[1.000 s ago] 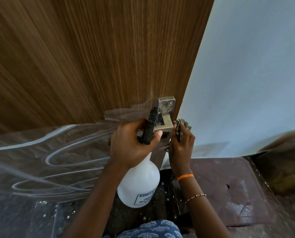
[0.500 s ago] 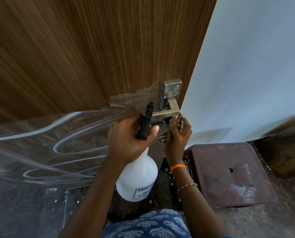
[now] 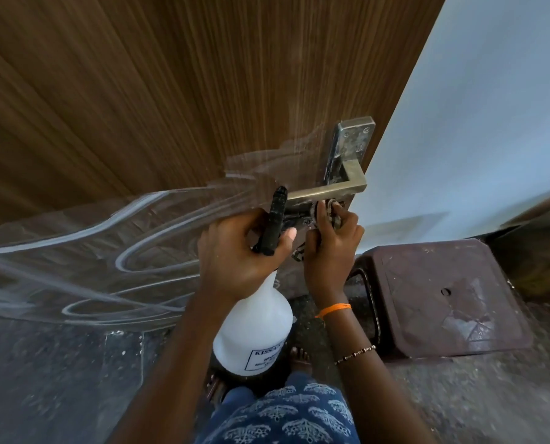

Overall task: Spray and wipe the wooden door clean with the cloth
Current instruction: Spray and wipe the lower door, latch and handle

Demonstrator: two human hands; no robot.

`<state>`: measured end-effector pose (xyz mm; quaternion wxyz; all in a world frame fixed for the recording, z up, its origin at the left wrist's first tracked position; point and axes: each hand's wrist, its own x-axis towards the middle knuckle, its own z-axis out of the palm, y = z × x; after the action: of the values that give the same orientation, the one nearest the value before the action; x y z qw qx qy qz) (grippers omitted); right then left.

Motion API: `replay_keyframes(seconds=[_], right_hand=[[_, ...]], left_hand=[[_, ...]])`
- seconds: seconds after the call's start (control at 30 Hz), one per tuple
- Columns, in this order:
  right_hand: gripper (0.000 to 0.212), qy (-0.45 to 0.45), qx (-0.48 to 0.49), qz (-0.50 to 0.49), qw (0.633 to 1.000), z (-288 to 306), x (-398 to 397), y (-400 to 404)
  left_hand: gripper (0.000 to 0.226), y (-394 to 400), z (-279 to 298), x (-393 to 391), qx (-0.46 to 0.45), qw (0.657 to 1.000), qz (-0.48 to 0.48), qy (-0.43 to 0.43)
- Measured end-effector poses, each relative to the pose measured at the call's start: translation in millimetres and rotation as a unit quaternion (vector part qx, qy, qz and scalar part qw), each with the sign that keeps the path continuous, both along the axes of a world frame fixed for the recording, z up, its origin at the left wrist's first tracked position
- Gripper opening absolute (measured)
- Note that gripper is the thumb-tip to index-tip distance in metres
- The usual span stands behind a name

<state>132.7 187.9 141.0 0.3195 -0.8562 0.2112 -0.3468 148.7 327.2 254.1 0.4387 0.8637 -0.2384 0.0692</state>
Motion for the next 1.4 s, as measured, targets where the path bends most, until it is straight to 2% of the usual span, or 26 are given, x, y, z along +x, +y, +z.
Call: replay_keyframes(seconds=[0.1, 0.2, 0.3, 0.37, 0.47, 0.53, 0.63, 0.73, 0.83, 0.97, 1.1, 1.2, 1.3, 1.4], right_hand=[[0.051, -0.051, 0.088, 0.002, 0.995, -1, -2, 7], [0.050, -0.126, 0.213, -0.035, 0.968, 8, 0, 17], [0.049, -0.151, 0.244, -0.095, 0.953, 13, 3, 32], [0.045, -0.152, 0.244, -0.096, 0.953, 15, 7, 50], [0.038, -0.151, 0.209, -0.080, 0.963, 22, 22, 74], [0.035, -0.135, 0.192, -0.105, 0.966, 30, 35, 74], [0.035, -0.118, 0.207, -0.149, 0.960, 27, 47, 61], [0.037, -0.134, 0.208, -0.151, 0.957, 22, 47, 63], [0.034, -0.118, 0.153, -0.126, 0.973, 28, 38, 84], [0.057, -0.096, 0.047, -0.052, 0.993, 25, 22, 98], [0.040, -0.109, 0.113, -0.113, 0.981, 21, 28, 55], [0.052, -0.065, 0.127, -0.171, 0.975, 26, 32, 29], [0.055, -0.043, 0.061, -0.140, 0.987, 15, 30, 29], [0.042, -0.017, -0.059, -0.075, 0.995, 2, 24, 36]], left_hand=[[0.031, -1, 3, 5, 0.010, 1.000, -0.001, -0.011], [0.032, 0, 3, 8, 0.014, 1.000, -0.021, -0.002], [0.028, 6, 4, 9, 0.006, 0.999, -0.031, -0.008], [0.026, 15, 4, 10, -0.011, 0.999, -0.035, 0.002], [0.027, 30, 4, 13, -0.035, 0.998, -0.042, 0.016], [0.032, 38, 2, 14, -0.026, 0.999, -0.043, 0.015], [0.043, 48, -1, 16, -0.014, 0.999, -0.041, 0.027], [0.044, 57, -3, 17, -0.021, 0.998, -0.050, 0.036], [0.044, 59, -2, 17, -0.026, 0.997, -0.055, 0.040], [0.029, 52, 1, 15, -0.020, 0.996, -0.078, 0.031], [0.041, 46, -3, 12, -0.025, 0.994, -0.069, 0.079], [0.042, 44, -3, 9, -0.028, 0.994, -0.075, 0.078], [0.043, 41, -4, 8, -0.027, 0.993, -0.079, 0.078], [0.043, 40, -6, 10, -0.024, 0.994, -0.079, 0.077]])
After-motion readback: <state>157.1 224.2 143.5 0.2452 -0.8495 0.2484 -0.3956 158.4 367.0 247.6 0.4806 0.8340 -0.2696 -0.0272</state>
